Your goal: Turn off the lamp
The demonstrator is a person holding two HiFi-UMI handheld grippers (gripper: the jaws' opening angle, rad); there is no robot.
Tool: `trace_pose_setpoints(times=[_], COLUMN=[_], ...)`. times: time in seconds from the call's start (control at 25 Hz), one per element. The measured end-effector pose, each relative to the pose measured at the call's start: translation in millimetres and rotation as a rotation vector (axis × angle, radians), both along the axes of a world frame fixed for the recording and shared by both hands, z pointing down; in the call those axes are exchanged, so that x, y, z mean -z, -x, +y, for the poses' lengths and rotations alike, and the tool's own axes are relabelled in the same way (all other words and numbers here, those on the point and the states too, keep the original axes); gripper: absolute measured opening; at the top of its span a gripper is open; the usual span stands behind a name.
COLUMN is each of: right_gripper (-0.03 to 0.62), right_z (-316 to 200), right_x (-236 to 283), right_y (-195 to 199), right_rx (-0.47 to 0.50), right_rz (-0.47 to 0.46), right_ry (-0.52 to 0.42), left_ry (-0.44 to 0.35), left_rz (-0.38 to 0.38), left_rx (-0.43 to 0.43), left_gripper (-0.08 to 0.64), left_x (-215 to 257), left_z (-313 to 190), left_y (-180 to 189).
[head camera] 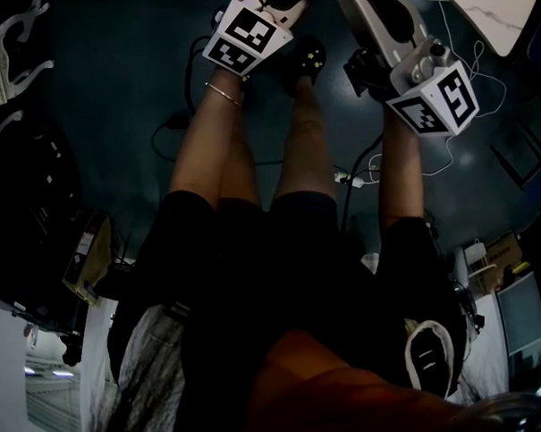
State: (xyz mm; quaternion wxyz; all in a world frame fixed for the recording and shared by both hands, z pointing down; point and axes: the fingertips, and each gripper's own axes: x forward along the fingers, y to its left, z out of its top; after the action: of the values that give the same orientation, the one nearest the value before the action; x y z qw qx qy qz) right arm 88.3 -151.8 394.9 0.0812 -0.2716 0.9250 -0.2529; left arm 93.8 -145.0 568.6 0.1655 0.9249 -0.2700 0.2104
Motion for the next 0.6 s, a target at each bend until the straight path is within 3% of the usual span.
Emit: trace_pose_setpoints(times=[0.6], right_gripper=[0.037], right_z=[-4.3], right_x=[-13.8], right_y=[-9.5], right_rx=[-0.059], right_rz=[0.119], right_ry=[-0.037], left_ry=[0.037], left_rz=[0.1], left_rx=[0.053], left_gripper=[0.016], left_x=[11.0], left_z=[9.8], left_y=[-1.5])
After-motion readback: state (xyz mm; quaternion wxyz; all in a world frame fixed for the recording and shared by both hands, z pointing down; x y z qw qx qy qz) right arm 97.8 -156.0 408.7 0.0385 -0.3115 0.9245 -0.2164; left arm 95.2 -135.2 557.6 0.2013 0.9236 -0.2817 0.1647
